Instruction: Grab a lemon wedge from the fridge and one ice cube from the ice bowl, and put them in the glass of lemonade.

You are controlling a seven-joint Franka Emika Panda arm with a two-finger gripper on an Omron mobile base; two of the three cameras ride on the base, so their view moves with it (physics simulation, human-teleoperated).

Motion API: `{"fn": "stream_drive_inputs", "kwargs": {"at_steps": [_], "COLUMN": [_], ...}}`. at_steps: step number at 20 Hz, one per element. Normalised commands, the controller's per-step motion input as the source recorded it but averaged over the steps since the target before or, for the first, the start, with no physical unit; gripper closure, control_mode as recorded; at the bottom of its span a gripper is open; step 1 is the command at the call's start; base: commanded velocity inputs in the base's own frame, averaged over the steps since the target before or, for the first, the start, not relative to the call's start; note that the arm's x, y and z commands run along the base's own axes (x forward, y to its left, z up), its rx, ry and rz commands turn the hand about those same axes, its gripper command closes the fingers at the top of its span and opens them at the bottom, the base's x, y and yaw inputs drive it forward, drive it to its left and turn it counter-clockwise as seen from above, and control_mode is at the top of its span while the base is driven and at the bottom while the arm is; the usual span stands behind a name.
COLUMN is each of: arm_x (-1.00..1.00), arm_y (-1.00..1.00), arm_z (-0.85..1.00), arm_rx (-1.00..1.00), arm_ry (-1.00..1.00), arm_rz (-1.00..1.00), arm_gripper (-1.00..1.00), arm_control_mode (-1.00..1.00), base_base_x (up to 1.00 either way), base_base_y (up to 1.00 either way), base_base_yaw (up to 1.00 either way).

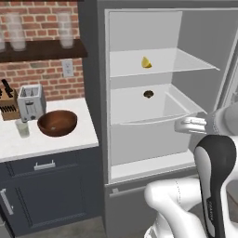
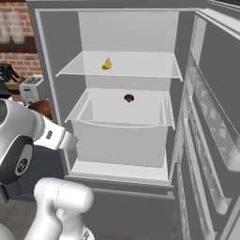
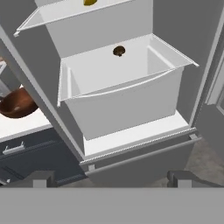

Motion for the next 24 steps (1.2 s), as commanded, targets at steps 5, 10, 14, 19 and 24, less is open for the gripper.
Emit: {"fn": "stream_drive_inputs", "kwargs": {"at_steps": [5, 10, 14, 19, 24], "arm_x": [0.00, 0.00, 0.00, 0.00, 0.00], "arm_y": [0.00, 0.00, 0.00, 0.00, 0.00], "arm_z": [0.00, 0.00, 0.00, 0.00, 0.00], "arm_rx": [0.00, 0.00, 0.00, 0.00, 0.00], "arm_ry": [0.00, 0.00, 0.00, 0.00, 0.00], "arm_rz": [0.00, 0.00, 0.00, 0.00, 0.00], "arm_gripper": [-1.00, -1.00, -1.00, -1.00, -1.00], "arm_control_mode": [1.00, 1.00, 1.00, 1.00, -1.00], "base_base_x": [0.31, 0.37, 0.29, 0.20, 0.04], "base_base_y": [-0.21, -0.27, -0.31, -0.27, -0.04], "base_base_yaw": [0.04, 0.07, 0.08, 0.08, 0.03]}}
